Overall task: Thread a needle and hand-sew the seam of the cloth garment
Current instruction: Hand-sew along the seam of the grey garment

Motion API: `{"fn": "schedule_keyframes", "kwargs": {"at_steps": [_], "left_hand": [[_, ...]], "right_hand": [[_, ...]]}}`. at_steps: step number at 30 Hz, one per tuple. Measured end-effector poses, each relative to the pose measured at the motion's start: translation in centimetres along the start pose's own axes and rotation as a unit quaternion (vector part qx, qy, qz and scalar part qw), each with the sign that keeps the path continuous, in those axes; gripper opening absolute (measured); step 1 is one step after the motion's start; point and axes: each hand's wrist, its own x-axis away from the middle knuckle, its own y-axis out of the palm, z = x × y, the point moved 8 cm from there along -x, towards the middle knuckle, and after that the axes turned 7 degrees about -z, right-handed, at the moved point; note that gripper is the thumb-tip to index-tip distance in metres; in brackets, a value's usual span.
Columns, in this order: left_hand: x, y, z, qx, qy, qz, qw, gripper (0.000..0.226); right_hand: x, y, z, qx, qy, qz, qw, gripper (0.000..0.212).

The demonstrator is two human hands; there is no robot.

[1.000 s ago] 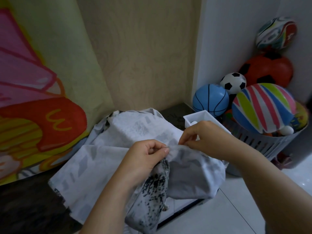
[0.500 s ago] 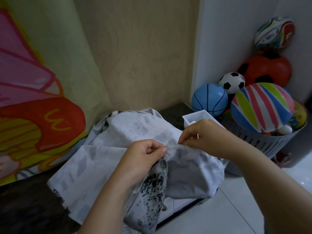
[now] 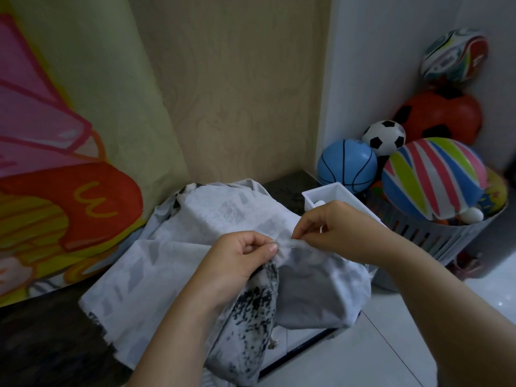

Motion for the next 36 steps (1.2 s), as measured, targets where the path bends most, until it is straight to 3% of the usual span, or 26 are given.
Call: {"fn": "schedule_keyframes", "kwargs": {"at_steps": [13, 19, 22, 25, 27, 28, 29, 31, 33, 34, 35, 36], "left_hand": [[-0.2, 0.0, -0.1, 0.049, 0.005, -0.005, 0.999, 0.012], [-0.2, 0.3, 0.4, 0.043, 0.007, -0.007, 0.999, 0.027], [-0.3, 0.1, 0.1, 0.039, -0.003, 0.0, 0.999, 0.014], [-0.2, -0.2, -0.1, 0.032, -0.021, 0.019, 0.999, 0.014], [-0.1, -0.6, -0.3, 0.029, -0.037, 0.044, 0.998, 0.015], [-0.1, -0.9, -0.5, 0.027, -0.045, 0.056, 0.997, 0.016], [-0.1, -1.1, -0.7, 0.026, -0.05, 0.066, 0.996, 0.016], [0.0, -1.3, -0.9, 0.026, -0.057, 0.079, 0.995, 0.016], [0.0, -1.3, -0.9, 0.028, -0.062, 0.084, 0.994, 0.016], [0.0, -1.4, -1.0, 0.03, -0.063, 0.088, 0.994, 0.017], [0.0, -1.4, -1.0, 0.032, -0.063, 0.09, 0.993, 0.018], [0.0, -1.5, -1.0, 0.036, -0.061, 0.09, 0.993, 0.019]], "right_hand": [[0.0, 1.5, -1.8, -0.229, -0.053, -0.023, 0.972, 0.007], [0.1, 1.4, -3.3, -0.109, -0.086, 0.02, 0.99, 0.006], [0.1, 1.4, -3.3, -0.114, -0.072, 0.044, 0.99, 0.002], [0.4, 0.3, -3.0, -0.153, -0.054, 0.103, 0.981, 0.011], [0.9, -1.1, -3.2, -0.259, -0.062, 0.165, 0.95, 0.01], [1.3, -2.0, -3.0, -0.344, -0.071, 0.202, 0.914, 0.01], [1.6, -2.9, -2.7, -0.439, -0.081, 0.233, 0.864, 0.009], [2.0, -4.0, -1.8, -0.63, -0.102, 0.257, 0.726, 0.01], [2.1, -4.1, -0.9, -0.748, -0.095, 0.251, 0.607, 0.013], [2.1, -3.9, -0.8, -0.762, -0.077, 0.237, 0.597, 0.015], [2.1, -3.6, -1.0, -0.743, -0.052, 0.217, 0.631, 0.018], [2.1, -3.1, -1.4, -0.694, -0.024, 0.186, 0.695, 0.019]]}}
